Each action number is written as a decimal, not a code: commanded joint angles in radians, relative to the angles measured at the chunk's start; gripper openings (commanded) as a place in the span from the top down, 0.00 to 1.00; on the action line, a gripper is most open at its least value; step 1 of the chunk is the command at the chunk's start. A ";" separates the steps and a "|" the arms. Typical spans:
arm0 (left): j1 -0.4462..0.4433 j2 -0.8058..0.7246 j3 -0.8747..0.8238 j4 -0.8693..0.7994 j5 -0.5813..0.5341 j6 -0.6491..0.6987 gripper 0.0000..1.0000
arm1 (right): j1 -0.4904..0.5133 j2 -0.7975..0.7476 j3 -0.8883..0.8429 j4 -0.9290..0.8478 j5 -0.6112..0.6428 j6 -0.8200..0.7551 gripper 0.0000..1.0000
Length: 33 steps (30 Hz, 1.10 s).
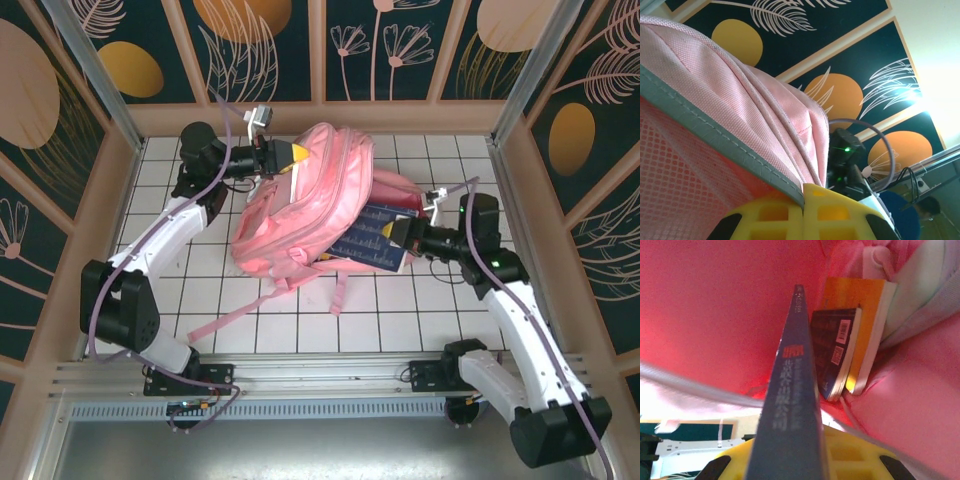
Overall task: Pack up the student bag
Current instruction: Place the book in the student bag.
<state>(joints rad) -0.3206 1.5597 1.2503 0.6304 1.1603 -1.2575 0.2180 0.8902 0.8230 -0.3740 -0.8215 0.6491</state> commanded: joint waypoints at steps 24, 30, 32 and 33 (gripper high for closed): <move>-0.018 -0.032 0.031 0.445 0.007 -0.116 1.00 | 0.423 0.780 0.278 0.577 0.297 0.261 0.63; -0.018 -0.055 0.011 0.385 0.007 -0.055 1.00 | 0.365 0.592 0.153 0.574 0.376 0.229 0.21; -0.018 -0.054 0.009 0.386 0.005 -0.054 1.00 | 0.340 0.530 0.123 0.563 0.355 0.210 0.21; -0.017 -0.052 0.011 0.388 0.005 -0.053 1.00 | 0.334 0.492 0.104 0.563 0.347 0.200 0.22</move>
<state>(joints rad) -0.3351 1.5795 1.2224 0.8185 1.2224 -1.3582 0.5770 1.4960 0.9592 0.1574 -0.4881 0.8948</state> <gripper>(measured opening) 0.062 0.784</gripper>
